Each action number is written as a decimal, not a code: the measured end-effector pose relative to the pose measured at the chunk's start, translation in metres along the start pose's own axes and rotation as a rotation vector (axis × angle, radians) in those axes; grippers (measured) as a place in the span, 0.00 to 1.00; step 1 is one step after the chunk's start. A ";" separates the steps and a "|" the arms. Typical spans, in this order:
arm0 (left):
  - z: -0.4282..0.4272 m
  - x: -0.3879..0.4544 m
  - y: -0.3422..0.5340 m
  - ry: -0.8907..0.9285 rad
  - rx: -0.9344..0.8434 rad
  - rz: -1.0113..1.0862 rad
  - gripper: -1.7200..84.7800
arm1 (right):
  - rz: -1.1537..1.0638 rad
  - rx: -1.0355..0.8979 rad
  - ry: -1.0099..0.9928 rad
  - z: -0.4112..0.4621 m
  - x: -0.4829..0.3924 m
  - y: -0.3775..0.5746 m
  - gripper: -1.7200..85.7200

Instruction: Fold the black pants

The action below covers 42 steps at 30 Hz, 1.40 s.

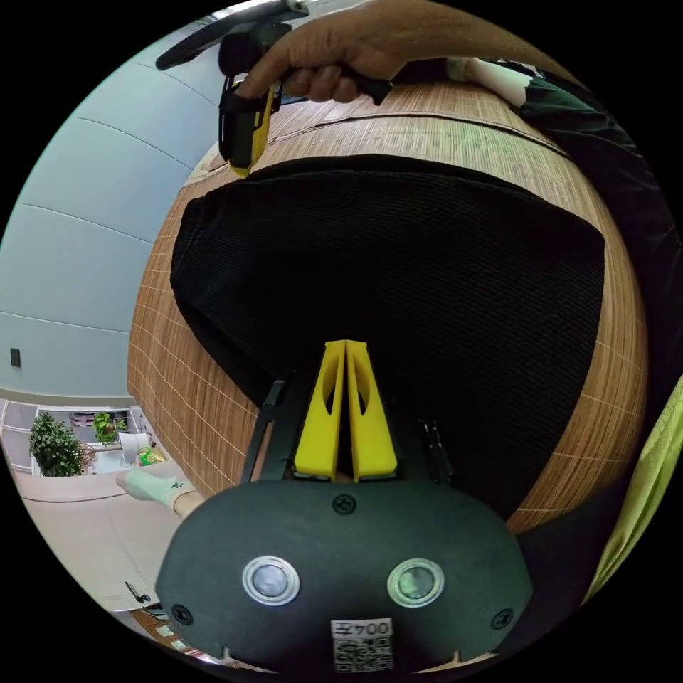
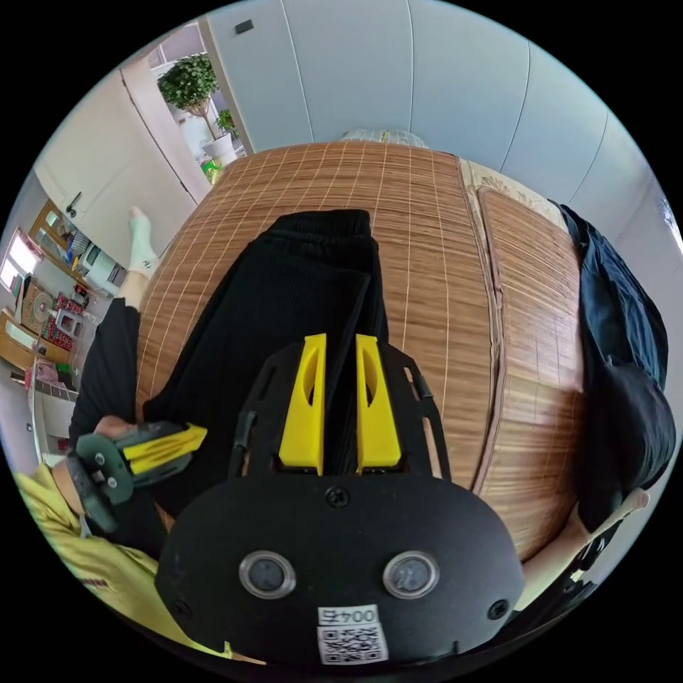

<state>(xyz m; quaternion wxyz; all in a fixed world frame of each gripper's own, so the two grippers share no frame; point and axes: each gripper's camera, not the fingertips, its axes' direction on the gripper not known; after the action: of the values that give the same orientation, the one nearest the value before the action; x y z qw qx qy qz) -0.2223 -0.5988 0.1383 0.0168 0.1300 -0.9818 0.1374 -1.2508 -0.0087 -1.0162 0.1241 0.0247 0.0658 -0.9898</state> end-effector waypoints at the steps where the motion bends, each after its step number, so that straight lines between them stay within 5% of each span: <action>1: 0.001 -0.004 0.000 0.017 0.002 -0.005 0.02 | 0.009 -0.021 -0.006 0.006 0.004 -0.019 0.11; 11: 0.009 -0.022 -0.013 0.055 -0.009 0.000 0.02 | -0.041 -0.011 0.051 0.012 -0.013 -0.091 0.03; 16: 0.010 -0.019 -0.019 0.016 -0.019 0.019 0.02 | -0.468 0.252 0.014 -0.038 -0.113 -0.041 0.02; 22: 0.012 -0.024 -0.024 0.012 -0.016 0.009 0.02 | -0.716 0.089 -0.053 -0.019 -0.168 -0.013 0.04; 26: 0.013 -0.029 -0.026 0.017 -0.012 0.002 0.02 | -0.657 0.073 -0.094 -0.028 -0.151 -0.035 0.07; 33: 0.015 -0.039 -0.031 0.034 -0.015 0.002 0.02 | -0.079 0.123 -0.059 -0.046 -0.020 -0.121 0.05; 42: 0.015 -0.046 -0.035 0.037 -0.018 0.004 0.02 | -0.051 -0.077 0.101 0.000 -0.025 -0.177 0.10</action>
<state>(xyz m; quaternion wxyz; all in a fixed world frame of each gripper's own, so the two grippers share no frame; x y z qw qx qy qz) -0.1685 -0.6238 0.1295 0.0359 0.1256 -0.9827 0.1310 -1.2704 0.1679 -0.9924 0.0964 0.0682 0.1106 -0.9868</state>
